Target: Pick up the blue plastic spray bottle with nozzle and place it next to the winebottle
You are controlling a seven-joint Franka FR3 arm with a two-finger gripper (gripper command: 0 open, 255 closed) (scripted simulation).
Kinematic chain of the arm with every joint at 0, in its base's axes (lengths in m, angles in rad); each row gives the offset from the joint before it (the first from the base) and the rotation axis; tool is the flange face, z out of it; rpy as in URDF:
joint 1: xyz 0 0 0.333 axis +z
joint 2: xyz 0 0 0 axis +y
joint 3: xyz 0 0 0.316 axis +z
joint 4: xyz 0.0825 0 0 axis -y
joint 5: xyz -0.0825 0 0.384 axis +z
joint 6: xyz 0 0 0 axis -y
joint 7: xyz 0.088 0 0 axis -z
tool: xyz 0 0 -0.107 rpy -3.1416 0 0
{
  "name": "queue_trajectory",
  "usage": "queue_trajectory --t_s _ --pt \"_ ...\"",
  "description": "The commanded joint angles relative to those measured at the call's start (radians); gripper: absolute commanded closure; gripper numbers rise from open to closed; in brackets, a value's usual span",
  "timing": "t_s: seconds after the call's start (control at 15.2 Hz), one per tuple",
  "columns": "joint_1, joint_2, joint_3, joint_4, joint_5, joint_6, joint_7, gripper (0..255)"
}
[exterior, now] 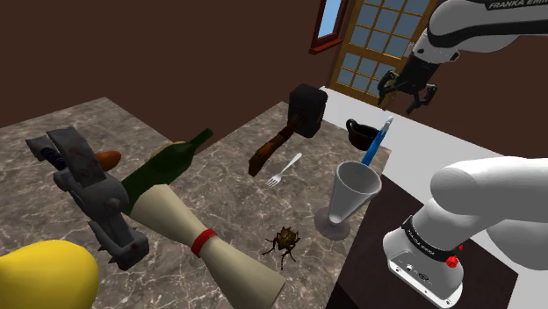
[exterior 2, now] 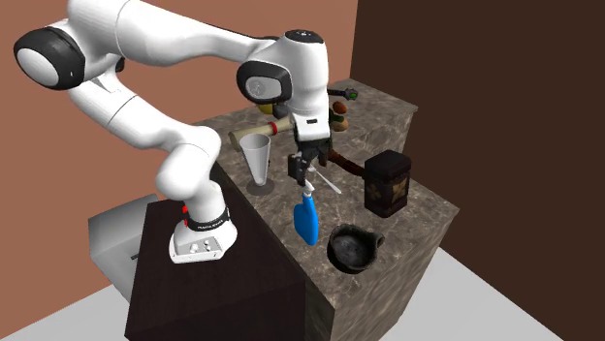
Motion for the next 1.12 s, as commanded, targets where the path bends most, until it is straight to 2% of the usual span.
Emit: queue_trajectory --t_s 0.0,0.46,0.99,1.06 --pt "-0.032 0.000 0.000 -0.028 -0.008 0.019 0.044 0" --pt "-0.031 0.039 -0.001 -0.109 -0.007 0.139 0.043 0" --pt "-0.031 0.039 -0.001 -0.109 -0.007 0.138 0.043 0" --pt "-0.031 0.039 -0.001 -0.109 -0.007 0.138 0.043 255"
